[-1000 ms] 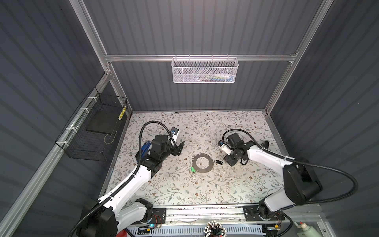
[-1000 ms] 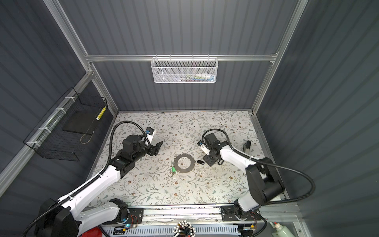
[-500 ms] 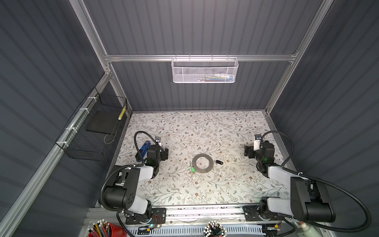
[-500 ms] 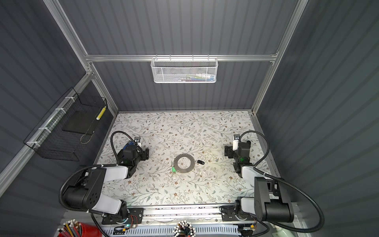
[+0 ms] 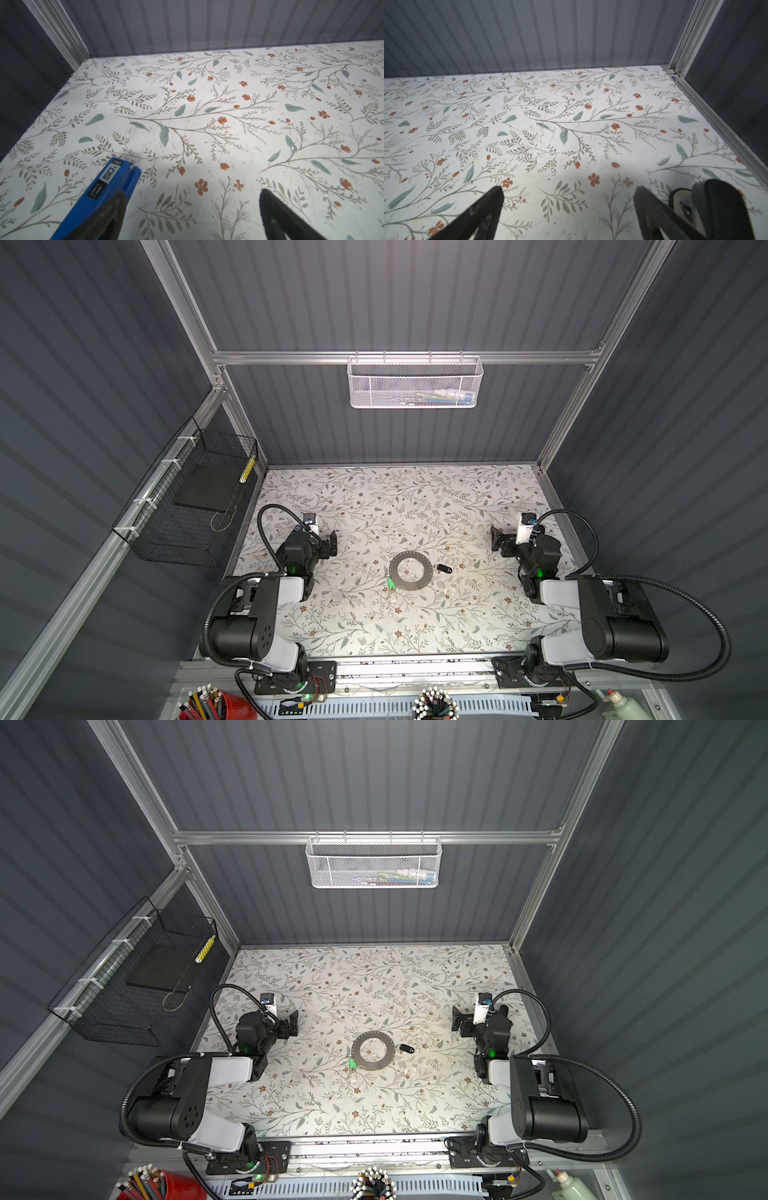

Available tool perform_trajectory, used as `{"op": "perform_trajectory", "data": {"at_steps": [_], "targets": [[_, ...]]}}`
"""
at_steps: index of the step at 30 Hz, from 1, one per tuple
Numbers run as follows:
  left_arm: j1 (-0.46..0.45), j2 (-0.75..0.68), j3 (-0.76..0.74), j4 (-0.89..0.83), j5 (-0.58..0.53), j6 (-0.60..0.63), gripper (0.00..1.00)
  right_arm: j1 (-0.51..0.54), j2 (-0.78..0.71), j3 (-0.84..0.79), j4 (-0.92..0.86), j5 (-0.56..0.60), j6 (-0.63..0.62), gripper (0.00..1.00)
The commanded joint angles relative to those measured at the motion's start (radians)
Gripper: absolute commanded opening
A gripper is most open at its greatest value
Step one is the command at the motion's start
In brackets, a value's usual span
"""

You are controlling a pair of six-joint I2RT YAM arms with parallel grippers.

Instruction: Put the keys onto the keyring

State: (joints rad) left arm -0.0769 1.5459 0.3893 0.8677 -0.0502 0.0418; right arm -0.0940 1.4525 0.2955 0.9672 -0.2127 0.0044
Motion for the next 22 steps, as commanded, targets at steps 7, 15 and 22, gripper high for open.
{"op": "perform_trajectory", "data": {"at_steps": [7,15,22], "targets": [[0.024,0.151,-0.012,0.199,0.011,0.015,1.0,0.0,0.002,0.02,0.017,0.012,0.015,0.99],[0.023,0.162,0.03,0.132,0.067,0.037,1.0,0.007,0.012,0.031,0.006,0.014,0.006,0.99],[0.023,0.172,0.089,0.033,-0.035,-0.008,1.0,0.005,0.005,0.014,0.035,0.016,0.011,0.99]]}}
